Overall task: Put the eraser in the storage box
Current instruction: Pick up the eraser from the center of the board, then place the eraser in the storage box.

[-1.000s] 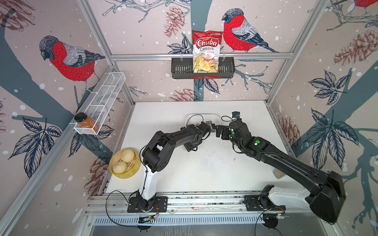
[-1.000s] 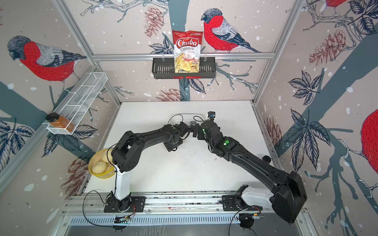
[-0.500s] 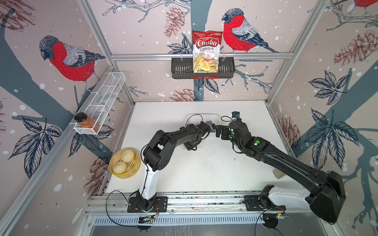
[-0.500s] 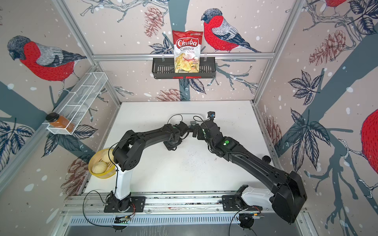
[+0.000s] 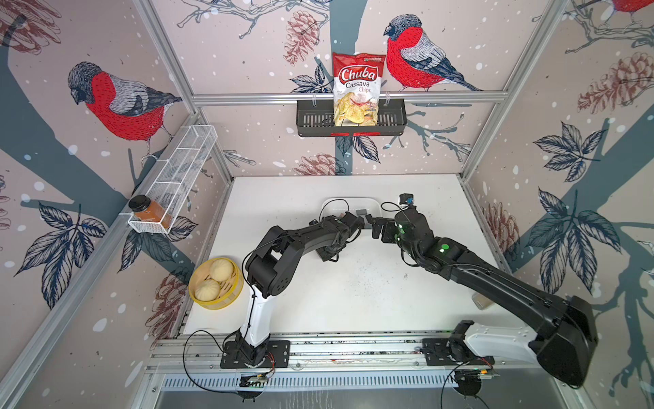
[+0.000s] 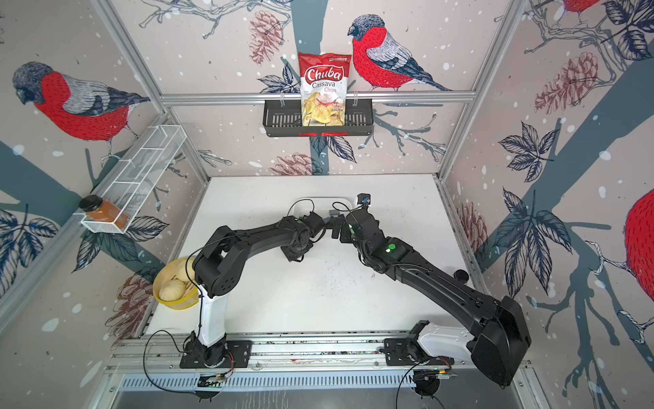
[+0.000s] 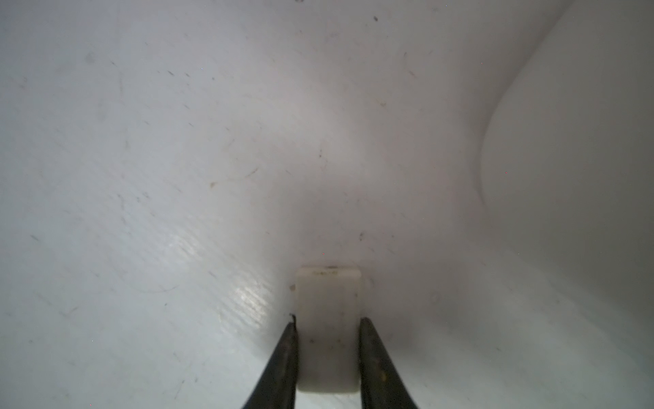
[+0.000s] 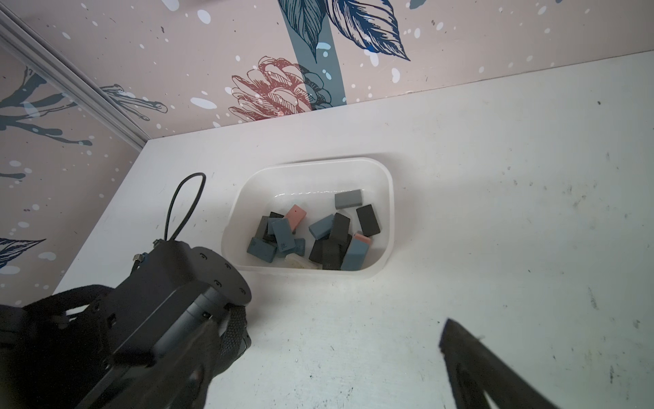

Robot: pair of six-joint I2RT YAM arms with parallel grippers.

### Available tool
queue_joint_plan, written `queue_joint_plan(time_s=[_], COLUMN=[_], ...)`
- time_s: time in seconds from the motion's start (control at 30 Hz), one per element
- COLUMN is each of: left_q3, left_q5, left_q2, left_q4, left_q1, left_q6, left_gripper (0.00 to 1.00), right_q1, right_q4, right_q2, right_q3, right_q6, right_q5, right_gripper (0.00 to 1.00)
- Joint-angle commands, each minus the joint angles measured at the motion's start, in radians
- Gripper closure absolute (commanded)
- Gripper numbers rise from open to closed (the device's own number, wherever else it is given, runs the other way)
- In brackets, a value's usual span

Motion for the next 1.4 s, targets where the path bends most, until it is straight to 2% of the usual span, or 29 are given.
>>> queue_joint_plan(time_s=[0.0,0.43,0.7,0.9,1.13,1.37], left_q3=[-0.019,-0.099,-0.097,-0.087,0.079,0.361], left_q5=[0.005,-0.001,-0.053,-0.088,-0.177,-0.203], left_q2=[-0.01,-0.098,-0.174,-0.24,-0.232,-0.067], left_q4=[-0.035,-0.011,-0.056,-0.082,-0.164,-0.217], left_q1=[0.003,-0.004,-0.024,-0.041,-0.046,-0.046], left_q6=[0.008,0.025,0.022,0.048,0.139,0.273], left_gripper=[0.75,0.82,0.83,0.87,0.85,0.85], right_q1=[0.002,-0.001,-0.011,-0.054,-0.084,-0.094], right_q4=[0.011,0.027,0.023,0.014,-0.007,-0.043], right_q2=[-0.014,-0.051,-0.067,-0.134,-0.227,-0.304], right_q3=[-0.011,-0.06,-0.095,-0.163,-0.244,-0.264], right_q6=[0.003,0.012,0.018,0.027,0.041,0.049], right_q5=[0.027,0.043,0.055,0.059,0.062,0.091], right_gripper=[0.0,0.01,0.0,0.01,0.01,0.01])
